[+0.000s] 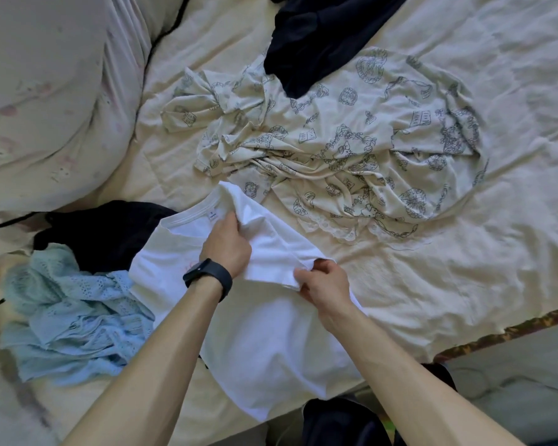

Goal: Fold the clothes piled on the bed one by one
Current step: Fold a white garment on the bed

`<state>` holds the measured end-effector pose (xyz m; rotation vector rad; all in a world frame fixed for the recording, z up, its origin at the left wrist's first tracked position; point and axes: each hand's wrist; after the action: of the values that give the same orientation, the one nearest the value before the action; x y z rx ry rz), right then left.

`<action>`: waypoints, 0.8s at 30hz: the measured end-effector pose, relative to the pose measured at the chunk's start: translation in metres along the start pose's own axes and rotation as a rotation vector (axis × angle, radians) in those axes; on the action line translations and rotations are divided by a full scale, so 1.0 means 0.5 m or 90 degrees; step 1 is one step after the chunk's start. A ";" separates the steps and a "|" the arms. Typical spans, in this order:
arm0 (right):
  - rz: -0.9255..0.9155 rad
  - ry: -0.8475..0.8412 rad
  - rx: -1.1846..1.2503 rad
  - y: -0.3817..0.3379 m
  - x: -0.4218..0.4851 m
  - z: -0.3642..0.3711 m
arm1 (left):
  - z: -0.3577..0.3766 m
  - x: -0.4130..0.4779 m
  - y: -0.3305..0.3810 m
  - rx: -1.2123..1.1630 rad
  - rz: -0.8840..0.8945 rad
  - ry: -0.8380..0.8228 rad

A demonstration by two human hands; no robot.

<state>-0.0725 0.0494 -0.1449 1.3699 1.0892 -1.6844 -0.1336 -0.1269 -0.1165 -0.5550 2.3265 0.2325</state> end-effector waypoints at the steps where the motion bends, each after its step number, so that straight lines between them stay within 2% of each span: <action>1: -0.008 0.014 -0.049 0.000 0.002 -0.001 | -0.003 0.000 0.004 0.005 -0.006 -0.017; 3: 0.001 0.020 -0.053 -0.005 0.001 0.002 | -0.014 0.000 0.016 -0.060 -0.023 -0.045; 6: 0.038 0.039 0.051 -0.018 0.004 0.008 | -0.033 0.008 0.036 -0.199 -0.084 -0.072; 9: 0.065 0.063 0.105 -0.025 0.005 0.011 | -0.045 0.031 0.042 -0.126 -0.083 -0.051; 13: 0.086 -0.008 0.201 -0.018 0.002 -0.002 | -0.045 0.062 0.049 -0.371 -0.023 -0.076; 15: 0.098 -0.051 0.293 -0.019 0.001 -0.010 | -0.047 0.075 0.049 -0.362 0.023 -0.053; 17: 0.093 -0.059 0.334 -0.020 0.001 -0.011 | -0.043 0.088 0.046 -0.285 0.065 -0.047; 19: 0.057 -0.055 0.289 -0.016 -0.001 -0.004 | -0.035 0.097 0.044 -0.232 0.085 -0.047; 22: -0.019 -0.054 0.152 -0.006 -0.005 0.010 | -0.035 0.101 0.043 -0.327 0.070 -0.109; 24: -0.044 -0.035 0.059 0.001 -0.008 0.016 | -0.037 0.097 0.041 -0.284 0.102 -0.156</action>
<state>-0.0744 0.0421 -0.1403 1.3498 1.0494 -1.8316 -0.1857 -0.1302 -0.1365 -0.5170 2.0837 0.8608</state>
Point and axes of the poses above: each hand's wrist, its own x-axis towards the middle knuckle, its own z-axis out of the palm, y = z × x, and after that the axes turned 10 degrees about x, right-handed
